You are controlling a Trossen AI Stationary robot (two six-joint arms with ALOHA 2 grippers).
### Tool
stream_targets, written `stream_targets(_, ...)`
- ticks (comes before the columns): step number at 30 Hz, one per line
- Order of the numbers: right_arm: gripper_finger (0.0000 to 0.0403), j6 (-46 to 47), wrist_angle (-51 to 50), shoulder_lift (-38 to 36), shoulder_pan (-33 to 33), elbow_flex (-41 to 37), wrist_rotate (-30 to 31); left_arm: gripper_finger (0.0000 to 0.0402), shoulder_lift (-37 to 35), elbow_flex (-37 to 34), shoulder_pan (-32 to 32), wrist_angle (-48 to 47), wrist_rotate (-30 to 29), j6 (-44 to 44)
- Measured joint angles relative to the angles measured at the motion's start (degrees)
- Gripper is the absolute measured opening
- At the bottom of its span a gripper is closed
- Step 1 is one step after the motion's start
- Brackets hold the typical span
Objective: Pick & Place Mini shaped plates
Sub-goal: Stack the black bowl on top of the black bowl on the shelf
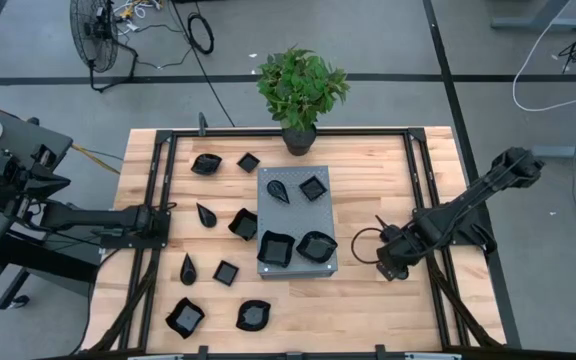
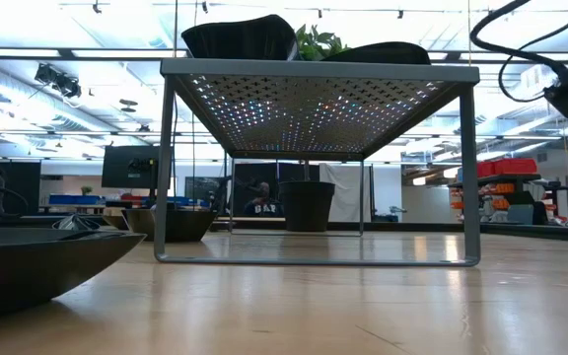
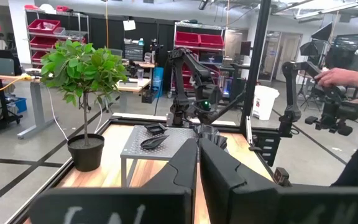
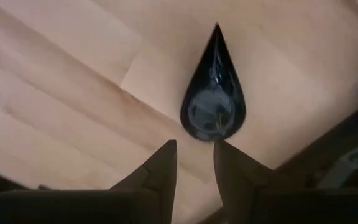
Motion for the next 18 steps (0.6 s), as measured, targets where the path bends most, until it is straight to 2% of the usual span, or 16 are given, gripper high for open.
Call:
stream_targets(11, 0.011, -14.81, 0.2, 2.04, 0.41, -2.5, 10.11, 0.0023, 0.0, 0.0, 0.0, 0.0, 0.0, -0.02)
stream_targets(18, 0.011, -22.21, 1.9, 1.63, 0.39, -5.9, 11.29, 0.0023, 0.0, 0.0, 0.0, 0.01, 0.0, -0.04)
